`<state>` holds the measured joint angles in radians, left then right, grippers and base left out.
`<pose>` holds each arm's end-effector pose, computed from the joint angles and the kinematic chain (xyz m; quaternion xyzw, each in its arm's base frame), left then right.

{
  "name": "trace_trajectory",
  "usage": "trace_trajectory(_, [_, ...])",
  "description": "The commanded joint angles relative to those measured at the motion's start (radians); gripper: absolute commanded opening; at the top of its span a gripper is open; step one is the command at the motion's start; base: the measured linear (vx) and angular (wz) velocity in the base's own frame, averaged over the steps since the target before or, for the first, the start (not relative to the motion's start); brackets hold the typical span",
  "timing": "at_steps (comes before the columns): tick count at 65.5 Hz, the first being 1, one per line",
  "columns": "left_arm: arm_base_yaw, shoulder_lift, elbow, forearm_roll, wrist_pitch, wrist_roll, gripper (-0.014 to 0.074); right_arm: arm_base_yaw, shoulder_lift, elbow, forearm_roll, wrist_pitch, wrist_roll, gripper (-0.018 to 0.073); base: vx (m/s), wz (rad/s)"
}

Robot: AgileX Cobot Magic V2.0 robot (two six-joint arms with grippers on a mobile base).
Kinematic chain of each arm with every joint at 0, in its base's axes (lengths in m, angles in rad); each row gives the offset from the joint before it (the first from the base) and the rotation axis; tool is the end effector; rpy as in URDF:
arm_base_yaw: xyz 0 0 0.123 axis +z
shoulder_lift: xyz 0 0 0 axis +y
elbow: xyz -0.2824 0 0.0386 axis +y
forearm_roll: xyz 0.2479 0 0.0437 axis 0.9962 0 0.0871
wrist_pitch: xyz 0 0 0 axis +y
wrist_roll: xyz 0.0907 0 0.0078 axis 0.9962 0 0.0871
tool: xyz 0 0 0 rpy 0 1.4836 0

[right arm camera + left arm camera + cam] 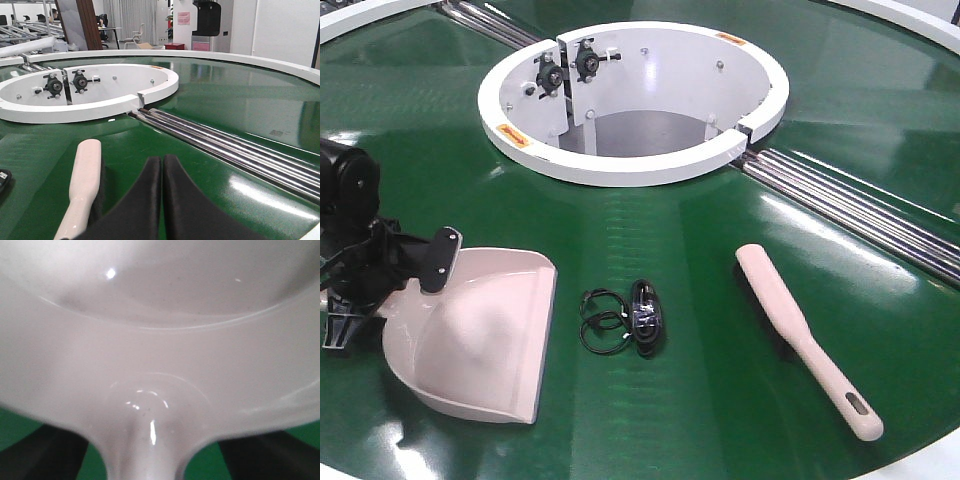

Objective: Clean and inspect green conveyor with broom and dustpan
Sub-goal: 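Lift the dustpan with the left gripper and set its lip beside the black cables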

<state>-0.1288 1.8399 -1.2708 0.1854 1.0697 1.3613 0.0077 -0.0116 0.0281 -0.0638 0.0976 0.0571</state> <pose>0.3459 -0.0300 0.1984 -0.7072 -0.7022 -0.0721 0.0394 0.0568 -0.0001 0.1954 -0.0029 0.7165 -0.0018 0.6976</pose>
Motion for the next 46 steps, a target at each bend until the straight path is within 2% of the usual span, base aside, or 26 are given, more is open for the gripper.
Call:
trace_trajectory(1, [-0.001,-0.032,-0.025,0.028,0.013,0.002,0.0437,-0.006,-0.011,0.004,-0.007,-0.074,-0.001,-0.0008,0.00,0.00])
trace_trajectory(6, [-0.001,-0.030,-0.025,0.038,0.017,0.002,0.0375,-0.006,-0.011,0.004,-0.007,-0.074,-0.001,-0.0008,0.00,0.00])
trace_trajectory(18, [-0.001,-0.036,-0.027,0.057,0.034,0.002,0.0128,-0.006,-0.011,0.004,-0.007,-0.074,-0.001,-0.0008,0.00,0.00])
trace_trajectory(26, [-0.001,-0.057,-0.028,0.062,0.038,0.002,-0.0004,-0.006,-0.011,0.004,-0.007,-0.074,-0.001,-0.0008,0.00,0.00])
trace_trajectory(36, [-0.002,-0.103,-0.028,0.057,0.037,0.002,-0.0008,-0.006,-0.011,0.004,-0.007,-0.074,-0.001,-0.0008,0.00,0.00])
trace_trajectory(46, [-0.005,-0.137,-0.028,0.021,0.039,0.002,-0.0008,-0.006,-0.011,0.004,-0.007,-0.074,-0.001,-0.0008,0.00,0.00])
